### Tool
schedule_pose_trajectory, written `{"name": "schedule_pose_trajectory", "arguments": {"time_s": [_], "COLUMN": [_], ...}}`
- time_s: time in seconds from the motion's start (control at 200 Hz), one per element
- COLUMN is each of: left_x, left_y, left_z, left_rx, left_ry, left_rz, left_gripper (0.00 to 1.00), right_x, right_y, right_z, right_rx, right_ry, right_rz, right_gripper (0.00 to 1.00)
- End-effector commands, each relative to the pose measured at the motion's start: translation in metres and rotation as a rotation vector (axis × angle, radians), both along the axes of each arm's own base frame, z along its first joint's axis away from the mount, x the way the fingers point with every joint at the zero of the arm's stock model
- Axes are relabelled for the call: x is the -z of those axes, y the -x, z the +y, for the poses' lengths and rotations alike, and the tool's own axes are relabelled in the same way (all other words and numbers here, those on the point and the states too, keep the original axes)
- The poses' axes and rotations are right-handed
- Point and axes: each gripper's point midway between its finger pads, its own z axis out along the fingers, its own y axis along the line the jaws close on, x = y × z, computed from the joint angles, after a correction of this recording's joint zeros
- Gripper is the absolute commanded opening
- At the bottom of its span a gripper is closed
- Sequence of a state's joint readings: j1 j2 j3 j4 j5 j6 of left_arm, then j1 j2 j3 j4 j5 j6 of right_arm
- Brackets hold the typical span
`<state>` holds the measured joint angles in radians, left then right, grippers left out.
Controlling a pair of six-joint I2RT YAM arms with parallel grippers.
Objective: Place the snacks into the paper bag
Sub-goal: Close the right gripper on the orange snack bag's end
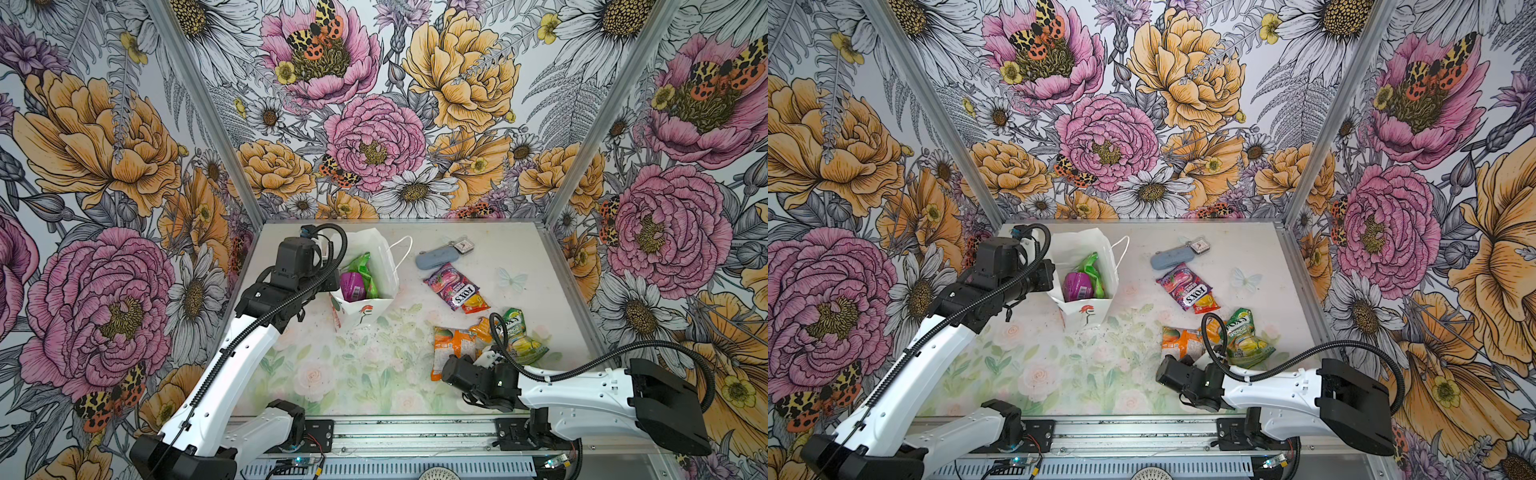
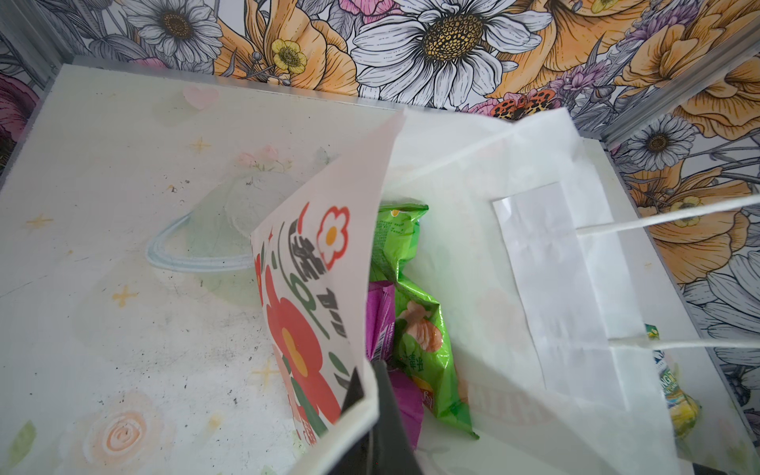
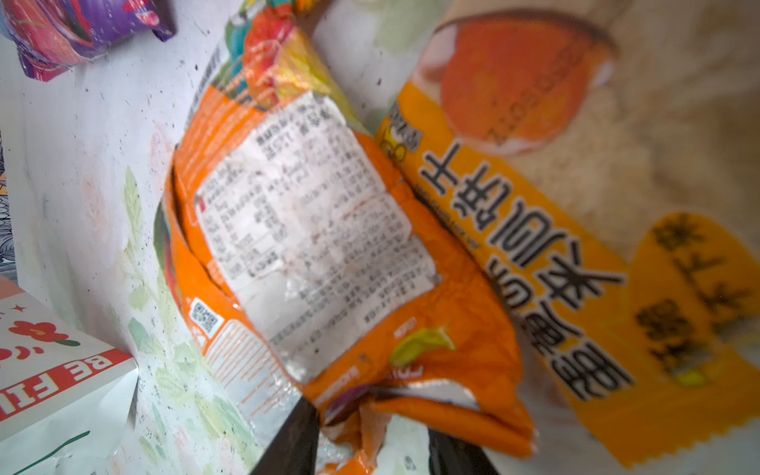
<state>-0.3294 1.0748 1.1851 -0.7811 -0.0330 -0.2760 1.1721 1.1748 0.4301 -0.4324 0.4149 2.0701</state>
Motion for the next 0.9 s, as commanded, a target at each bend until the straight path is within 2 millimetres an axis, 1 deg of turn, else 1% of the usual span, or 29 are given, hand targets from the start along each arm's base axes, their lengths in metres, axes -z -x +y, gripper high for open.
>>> {"name": "schedule_pose_trajectory", "arguments": {"time_s": [0.0,0.055,0.155,0.22,0.245,0.325,0.375,0.766,0.896], "left_x": [-0.022,-0.023,-0.022,-0.022,-0.022,-0.021,-0.021,-0.020,-0.020], "left_y": [-0.006,-0.006,-0.006,-0.007,-0.007,-0.007,-0.007,-0.008,-0.008], "left_z": [0.004,0.005,0.006,0.006,0.006,0.006,0.006,0.005,0.005], "left_rx": [-0.004,-0.007,-0.011,-0.010,-0.011,-0.011,-0.011,-0.008,-0.010], "left_ry": [-0.003,-0.003,-0.004,-0.005,-0.005,-0.005,-0.006,-0.004,-0.005], "left_rz": [-0.098,-0.100,-0.100,-0.098,-0.098,-0.096,-0.095,-0.091,-0.092], "left_gripper": [0.00,0.00,0.00,0.00,0.00,0.00,0.00,0.00,0.00], "right_x": [0.018,0.022,0.024,0.025,0.024,0.020,0.018,0.008,-0.005], "right_y": [0.005,0.006,0.005,0.005,0.004,0.002,0.001,-0.002,-0.006], "right_z": [-0.011,-0.017,-0.028,-0.034,-0.034,-0.038,-0.039,-0.036,-0.035], "right_rx": [0.001,0.009,0.022,0.032,0.031,0.020,0.015,-0.081,-0.125], "right_ry": [0.034,0.034,0.038,0.037,0.033,0.022,0.016,0.058,0.087], "right_rz": [0.040,0.038,0.021,0.014,0.009,-0.016,-0.031,-0.043,-0.066], "right_gripper": [0.35,0.27,0.19,0.15,0.14,0.04,0.00,0.00,0.00]}}
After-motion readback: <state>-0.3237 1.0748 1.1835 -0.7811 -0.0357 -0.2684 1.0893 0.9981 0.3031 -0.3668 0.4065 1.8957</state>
